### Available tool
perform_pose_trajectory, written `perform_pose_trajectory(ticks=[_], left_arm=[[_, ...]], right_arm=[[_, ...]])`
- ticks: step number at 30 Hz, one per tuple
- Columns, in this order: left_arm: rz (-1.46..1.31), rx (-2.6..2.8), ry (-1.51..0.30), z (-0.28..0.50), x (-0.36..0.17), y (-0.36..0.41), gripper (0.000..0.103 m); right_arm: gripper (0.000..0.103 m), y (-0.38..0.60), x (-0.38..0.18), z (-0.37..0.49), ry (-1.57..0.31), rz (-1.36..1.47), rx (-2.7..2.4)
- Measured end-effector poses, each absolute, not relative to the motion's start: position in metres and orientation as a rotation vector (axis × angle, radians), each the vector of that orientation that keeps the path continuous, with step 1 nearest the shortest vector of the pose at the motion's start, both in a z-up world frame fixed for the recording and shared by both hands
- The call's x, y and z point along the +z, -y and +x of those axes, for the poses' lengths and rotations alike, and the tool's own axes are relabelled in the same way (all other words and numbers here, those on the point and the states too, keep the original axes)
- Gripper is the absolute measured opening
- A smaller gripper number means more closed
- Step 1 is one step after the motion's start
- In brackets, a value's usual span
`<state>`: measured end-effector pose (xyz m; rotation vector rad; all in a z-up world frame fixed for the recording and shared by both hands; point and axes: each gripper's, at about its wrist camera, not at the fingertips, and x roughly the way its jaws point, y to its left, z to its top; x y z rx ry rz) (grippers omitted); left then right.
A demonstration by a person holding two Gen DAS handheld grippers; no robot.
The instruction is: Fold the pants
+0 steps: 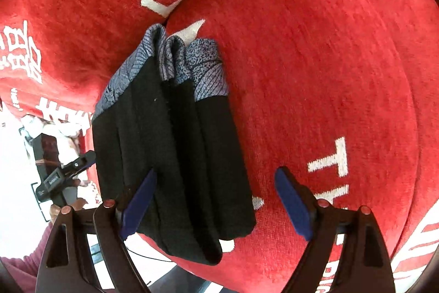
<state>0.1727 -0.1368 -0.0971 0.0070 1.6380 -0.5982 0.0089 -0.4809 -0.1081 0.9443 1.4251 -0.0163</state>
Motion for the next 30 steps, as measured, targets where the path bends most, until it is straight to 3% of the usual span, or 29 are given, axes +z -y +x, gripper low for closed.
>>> perform_pose_trajectory(ticks=[14, 17, 20, 22, 23, 24, 26, 30], left_arm=[[0.022, -0.666, -1.632, 0.163, -0.119, 0.174, 0.103], [-0.049, -0.666, -1.655, 0.164, -0.13, 0.17, 0.103], [-0.065, -0.671, -1.642, 0.162, -0.13, 0.164, 0.103], [-0.055, -0.657, -1.632, 0.161, -0.128, 0.167, 0.102], [-0.055, -0.655, -1.62, 0.159, -0.125, 0.169, 0.094], [-0.055, -0.664, -1.595, 0.155, -0.118, 0.171, 0.089], [-0.023, -0.671, -1.554, 0.148, -0.105, 0.173, 0.076], [-0.044, -0.668, -1.52, 0.141, -0.087, 0.166, 0.061]], right_arm=[[0.09, 0.486, -0.128, 0.035, -1.409, 0.983, 0.239], [0.097, 0.491, -0.135, 0.038, -1.36, 1.028, 0.298], [0.097, 0.496, -0.14, 0.038, -1.347, 1.098, 0.301], [0.095, 0.504, -0.139, 0.034, -1.351, 1.115, 0.269], [0.086, 0.504, -0.137, 0.033, -1.362, 1.098, 0.243], [0.067, 0.504, -0.135, 0.031, -1.366, 1.079, 0.227], [0.061, 0.503, -0.132, 0.03, -1.346, 1.09, 0.22], [0.052, 0.486, -0.123, 0.032, -1.316, 1.103, 0.228]])
